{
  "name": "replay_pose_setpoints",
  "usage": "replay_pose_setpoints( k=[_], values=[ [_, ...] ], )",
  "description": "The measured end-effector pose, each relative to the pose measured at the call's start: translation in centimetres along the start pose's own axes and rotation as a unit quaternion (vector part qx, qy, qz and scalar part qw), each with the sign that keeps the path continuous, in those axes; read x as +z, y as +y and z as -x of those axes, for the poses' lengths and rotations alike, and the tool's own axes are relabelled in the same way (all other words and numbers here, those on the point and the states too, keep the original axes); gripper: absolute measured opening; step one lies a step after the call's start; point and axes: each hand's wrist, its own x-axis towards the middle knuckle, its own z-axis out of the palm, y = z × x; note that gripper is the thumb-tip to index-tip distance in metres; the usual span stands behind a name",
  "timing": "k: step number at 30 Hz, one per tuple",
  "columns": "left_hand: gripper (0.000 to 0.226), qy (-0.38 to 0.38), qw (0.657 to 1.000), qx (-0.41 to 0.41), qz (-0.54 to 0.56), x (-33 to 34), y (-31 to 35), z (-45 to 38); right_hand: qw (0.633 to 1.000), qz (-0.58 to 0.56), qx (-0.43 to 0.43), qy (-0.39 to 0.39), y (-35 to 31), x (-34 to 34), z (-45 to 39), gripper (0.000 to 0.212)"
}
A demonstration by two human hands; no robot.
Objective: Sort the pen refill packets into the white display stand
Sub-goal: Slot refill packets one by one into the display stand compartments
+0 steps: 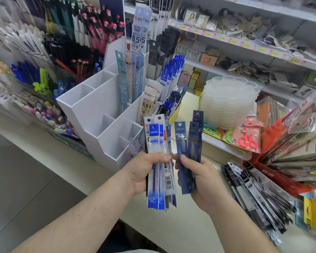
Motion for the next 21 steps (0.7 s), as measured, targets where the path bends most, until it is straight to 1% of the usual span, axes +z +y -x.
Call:
replay_pose_setpoints(
  k=[2, 4, 5, 7, 9, 12, 14, 17, 21],
  values=[
    [0.039, 0.02, 1.0, 0.001, -0.004, 0.1, -0.1, -0.1, 1.0, -0.024, 0.0, 0.015, 0.0, -0.4, 0.0, 0.017],
    [0.02, 0.036, 0.999, 0.009, -0.002, 0.3, -0.2, -0.3, 1.0, -0.014, -0.002, 0.026, 0.1, -0.8, 0.1, 0.017],
    [0.014, 0.041, 0.999, 0.012, 0.0, 0.5, -0.2, -0.4, 0.999, -0.002, -0.008, 0.032, 0.2, -1.0, 0.1, 0.016],
    [0.018, 0.042, 0.999, 0.018, 0.002, 0.9, -0.3, -0.4, 0.998, 0.024, -0.031, 0.046, 0.5, -1.1, 0.1, 0.014],
    [0.029, 0.026, 0.999, 0.024, 0.002, 1.6, -0.5, -0.4, 0.996, 0.05, -0.042, 0.063, 0.8, -0.9, 0.2, 0.015],
    [0.035, 0.008, 0.999, 0.035, 0.001, 2.6, -0.8, -0.5, 0.994, 0.07, -0.035, 0.082, 1.1, -0.5, 0.4, 0.017],
    [0.039, 0.007, 0.999, 0.034, -0.008, 2.8, -1.1, -0.8, 0.993, 0.084, -0.017, 0.078, 1.0, -0.4, 0.7, 0.023],
    [0.034, -0.007, 0.999, 0.017, -0.03, 3.0, -1.4, -1.0, 0.993, 0.096, 0.012, 0.069, 0.9, -0.6, 1.2, 0.031],
    [0.015, 0.004, 0.999, 0.004, -0.054, 3.4, -1.8, -1.3, 0.991, 0.102, 0.03, 0.078, 1.0, -1.0, 1.5, 0.039]
  ],
)
